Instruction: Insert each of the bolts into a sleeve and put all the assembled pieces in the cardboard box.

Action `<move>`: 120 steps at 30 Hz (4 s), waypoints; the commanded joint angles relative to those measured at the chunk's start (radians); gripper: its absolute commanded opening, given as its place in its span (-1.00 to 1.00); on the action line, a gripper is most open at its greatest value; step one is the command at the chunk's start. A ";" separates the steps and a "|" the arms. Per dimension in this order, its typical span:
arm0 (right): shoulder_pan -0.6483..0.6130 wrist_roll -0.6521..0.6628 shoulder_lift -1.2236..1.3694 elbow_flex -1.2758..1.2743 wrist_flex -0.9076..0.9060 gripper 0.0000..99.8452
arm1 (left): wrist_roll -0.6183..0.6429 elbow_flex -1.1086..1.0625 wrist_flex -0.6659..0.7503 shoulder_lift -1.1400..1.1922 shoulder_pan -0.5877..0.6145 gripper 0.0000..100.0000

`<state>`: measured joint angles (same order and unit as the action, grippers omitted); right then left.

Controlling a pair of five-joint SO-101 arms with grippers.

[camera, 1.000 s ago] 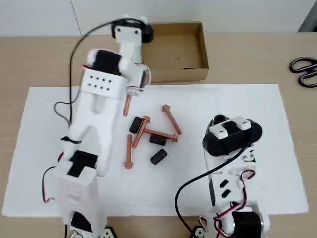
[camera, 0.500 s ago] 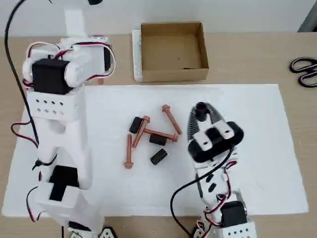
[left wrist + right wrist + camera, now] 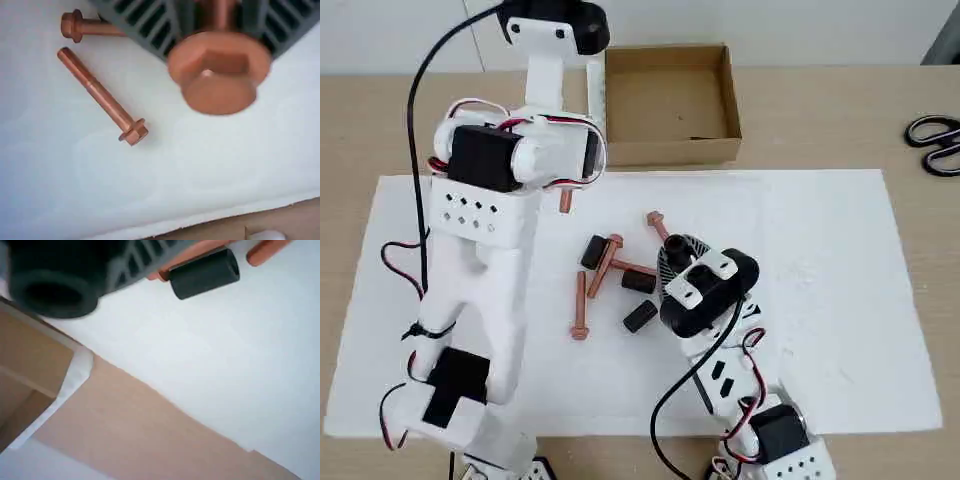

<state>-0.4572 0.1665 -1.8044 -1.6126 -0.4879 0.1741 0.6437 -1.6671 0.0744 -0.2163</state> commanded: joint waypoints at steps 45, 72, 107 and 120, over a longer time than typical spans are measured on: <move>0.047 -0.095 -0.010 -0.071 0.335 -0.99 | 0.015 -1.244 1.026 -0.902 -0.175 -0.99; 0.047 -0.095 -0.002 -0.071 0.334 -0.99 | 0.078 -1.198 1.212 -0.893 -0.364 -0.99; 0.047 -0.095 -0.008 -0.071 0.334 -0.99 | 0.155 -1.300 1.295 -0.838 -0.393 -0.99; 0.048 -0.095 -0.008 -0.071 0.334 -0.99 | 0.118 -1.333 1.293 -0.841 -0.393 -0.99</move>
<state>-0.4143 0.0790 -1.8029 -1.6755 -0.1780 0.3092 -0.6836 -0.4012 -0.7557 -0.6091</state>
